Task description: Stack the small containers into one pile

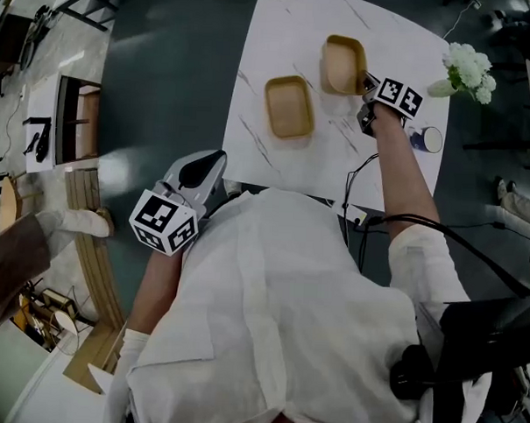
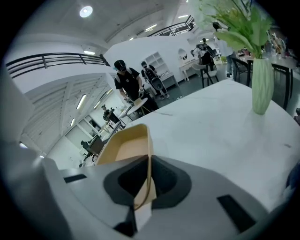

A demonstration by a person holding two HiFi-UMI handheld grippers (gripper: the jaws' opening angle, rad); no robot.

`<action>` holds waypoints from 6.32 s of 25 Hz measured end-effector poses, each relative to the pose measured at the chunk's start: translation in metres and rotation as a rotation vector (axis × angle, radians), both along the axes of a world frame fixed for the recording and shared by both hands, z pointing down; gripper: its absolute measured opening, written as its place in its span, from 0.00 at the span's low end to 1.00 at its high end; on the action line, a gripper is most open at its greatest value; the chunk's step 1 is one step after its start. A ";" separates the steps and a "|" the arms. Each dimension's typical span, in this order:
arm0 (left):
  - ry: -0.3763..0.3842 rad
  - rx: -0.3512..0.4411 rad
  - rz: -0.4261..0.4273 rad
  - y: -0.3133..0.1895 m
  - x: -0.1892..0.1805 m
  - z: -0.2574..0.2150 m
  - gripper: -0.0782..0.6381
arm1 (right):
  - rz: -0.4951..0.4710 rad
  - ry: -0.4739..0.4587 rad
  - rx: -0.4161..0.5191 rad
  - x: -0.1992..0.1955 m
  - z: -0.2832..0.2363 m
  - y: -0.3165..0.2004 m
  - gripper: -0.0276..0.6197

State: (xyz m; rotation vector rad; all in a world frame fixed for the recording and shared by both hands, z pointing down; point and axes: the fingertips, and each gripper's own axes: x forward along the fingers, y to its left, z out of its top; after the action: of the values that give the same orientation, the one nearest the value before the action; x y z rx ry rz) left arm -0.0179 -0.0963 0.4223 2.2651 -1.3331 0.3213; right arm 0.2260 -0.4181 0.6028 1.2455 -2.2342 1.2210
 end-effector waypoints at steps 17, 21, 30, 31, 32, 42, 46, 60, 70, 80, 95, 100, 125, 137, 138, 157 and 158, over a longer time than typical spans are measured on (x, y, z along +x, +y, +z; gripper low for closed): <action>0.056 0.025 0.149 -0.012 -0.017 0.001 0.12 | 0.005 0.000 0.042 -0.016 -0.054 0.053 0.07; 0.066 0.031 0.165 -0.011 -0.027 0.000 0.12 | -0.012 0.008 0.039 -0.032 -0.059 0.066 0.07; 0.077 0.026 0.195 -0.006 -0.046 0.004 0.12 | -0.070 0.024 0.028 -0.070 -0.060 0.097 0.07; 0.079 0.027 0.199 -0.005 -0.046 0.004 0.12 | -0.076 0.028 0.028 -0.073 -0.060 0.100 0.07; 0.081 0.028 0.203 -0.005 -0.047 0.004 0.12 | -0.082 0.034 0.028 -0.076 -0.060 0.103 0.07; 0.095 0.023 0.240 0.005 -0.065 0.009 0.12 | -0.092 0.070 0.016 -0.095 -0.053 0.130 0.07; 0.099 0.020 0.248 0.007 -0.069 0.011 0.12 | -0.112 0.120 0.026 -0.095 -0.048 0.137 0.07; 0.103 0.003 0.267 0.022 -0.083 0.016 0.12 | -0.110 0.185 0.011 -0.096 -0.026 0.154 0.07; 0.096 -0.005 0.270 0.032 -0.093 0.017 0.12 | -0.117 0.231 0.032 -0.104 -0.017 0.157 0.07; 0.090 -0.009 0.281 0.036 -0.098 0.025 0.12 | -0.136 0.298 0.074 -0.105 -0.005 0.158 0.07; 0.107 -0.005 0.324 0.051 -0.113 0.023 0.12 | -0.020 0.308 0.093 -0.092 -0.022 0.177 0.21; 0.105 -0.008 0.358 0.056 -0.110 0.020 0.12 | 0.022 0.358 0.196 -0.085 -0.059 0.192 0.21; 0.091 0.005 0.423 0.138 0.084 0.000 0.12 | -0.502 0.148 0.371 -0.075 -0.119 0.436 0.05; 0.082 0.002 0.404 0.206 0.116 0.002 0.12 | -0.596 0.136 0.451 -0.064 -0.132 0.504 0.05; 0.080 0.004 0.405 0.209 0.118 0.001 0.12 | -0.599 0.137 0.456 -0.063 -0.134 0.507 0.05; 0.081 0.020 0.417 0.239 0.128 0.002 0.12 | -0.623 0.148 0.473 -0.057 -0.138 0.547 0.05; 0.079 0.021 0.415 0.240 0.128 0.002 0.12 | -0.627 0.149 0.475 -0.058 -0.138 0.548 0.05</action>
State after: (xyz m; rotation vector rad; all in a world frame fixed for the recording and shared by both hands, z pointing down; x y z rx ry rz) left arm 0.1101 0.1436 0.4241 2.5341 -0.8218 0.3522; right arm 0.1684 0.1299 0.4645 0.6303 -2.5825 0.3684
